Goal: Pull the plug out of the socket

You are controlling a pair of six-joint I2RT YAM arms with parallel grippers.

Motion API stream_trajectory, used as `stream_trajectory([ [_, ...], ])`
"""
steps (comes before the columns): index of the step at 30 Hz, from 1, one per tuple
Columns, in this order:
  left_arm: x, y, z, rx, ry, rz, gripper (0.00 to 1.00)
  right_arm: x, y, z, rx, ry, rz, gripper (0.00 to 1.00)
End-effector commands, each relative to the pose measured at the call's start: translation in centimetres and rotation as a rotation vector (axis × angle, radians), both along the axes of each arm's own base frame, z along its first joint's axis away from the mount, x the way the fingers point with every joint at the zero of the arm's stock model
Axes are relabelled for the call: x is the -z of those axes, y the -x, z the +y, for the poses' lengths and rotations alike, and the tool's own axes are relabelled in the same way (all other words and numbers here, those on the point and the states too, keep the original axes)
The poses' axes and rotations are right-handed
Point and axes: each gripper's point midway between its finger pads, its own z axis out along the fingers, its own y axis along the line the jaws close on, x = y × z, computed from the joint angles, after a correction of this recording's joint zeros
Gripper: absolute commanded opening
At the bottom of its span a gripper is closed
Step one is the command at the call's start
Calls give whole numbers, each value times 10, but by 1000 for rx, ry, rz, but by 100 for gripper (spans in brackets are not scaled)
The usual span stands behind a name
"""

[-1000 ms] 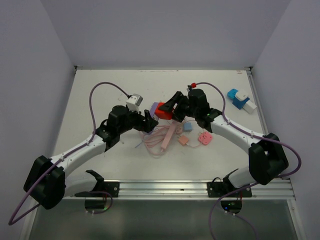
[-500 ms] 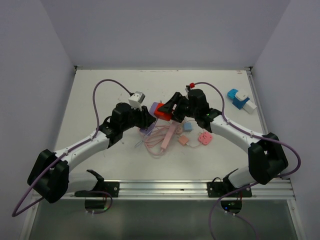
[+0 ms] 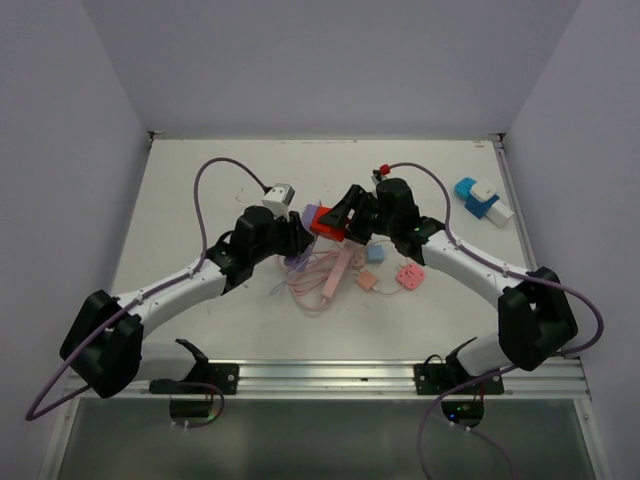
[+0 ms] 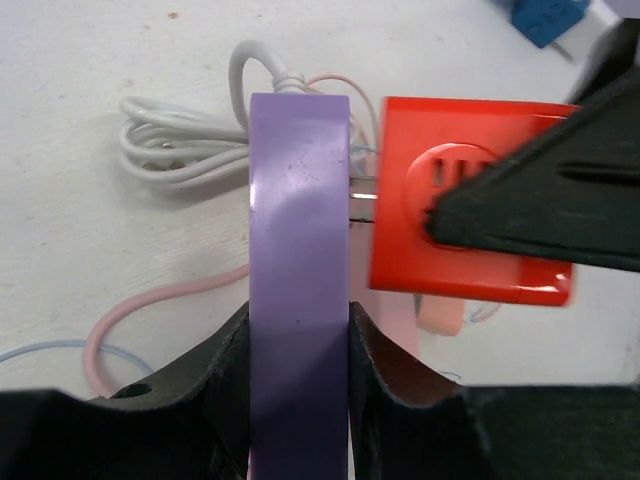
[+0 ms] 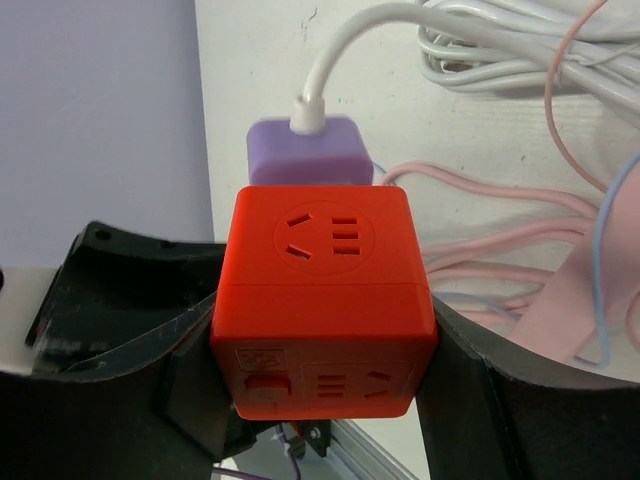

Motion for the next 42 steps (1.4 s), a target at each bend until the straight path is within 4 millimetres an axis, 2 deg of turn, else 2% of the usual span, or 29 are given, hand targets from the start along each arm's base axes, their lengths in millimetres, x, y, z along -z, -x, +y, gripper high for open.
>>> stream_trajectory([
  [1, 11, -45, 67, -376, -164, -18, 0, -50, 16, -4, -59, -24, -103, 0],
  [7, 17, -66, 87, -447, -147, 17, 0, -43, 26, -17, -86, 24, -106, 0],
  [8, 23, -70, 92, -448, -146, 37, 0, -43, 26, -20, -86, 30, -111, 0],
  [11, 32, -83, 97, -439, -127, 72, 0, -36, 21, -44, -36, 82, -121, 0],
  [15, 41, -100, 115, -475, -98, 107, 0, -8, 10, -105, 101, 215, -99, 0],
  [16, 43, -105, 118, -480, -92, 114, 0, -5, 13, -117, 114, 254, -106, 0],
  [17, 43, -111, 129, -498, -77, 121, 0, -1, 14, -129, 138, 286, -105, 0],
  [18, 43, -114, 135, -516, -62, 130, 0, 8, 11, -148, 199, 348, -99, 0],
  [19, 45, -119, 140, -526, -52, 140, 0, 11, 16, -160, 211, 400, -100, 0],
  [20, 48, -124, 152, -550, -32, 153, 0, 20, 16, -178, 266, 459, -86, 0],
  [23, 54, -134, 174, -594, 12, 184, 0, 32, 24, -204, 321, 526, -58, 0],
  [24, 55, -137, 179, -607, 20, 191, 0, 41, 26, -219, 362, 565, -36, 0],
  [26, 63, -140, 189, -624, 37, 216, 1, 54, 32, -234, 399, 616, 3, 0],
  [27, 64, -143, 192, -629, 44, 220, 6, 63, 36, -246, 428, 655, 28, 0],
  [32, 83, -142, 201, -634, 59, 282, 24, 92, 48, -262, 452, 725, 91, 0],
  [35, 87, -136, 199, -624, 61, 295, 41, 105, 55, -268, 455, 763, 115, 0],
  [36, 88, -133, 198, -619, 62, 301, 55, 110, 58, -272, 455, 786, 130, 0],
  [39, 87, -127, 198, -612, 54, 306, 71, 119, 62, -273, 434, 814, 168, 1],
  [40, 82, -126, 198, -610, 54, 296, 79, 126, 66, -273, 418, 827, 199, 6],
  [42, 82, -120, 200, -610, 40, 308, 89, 133, 70, -274, 406, 839, 232, 11],
])
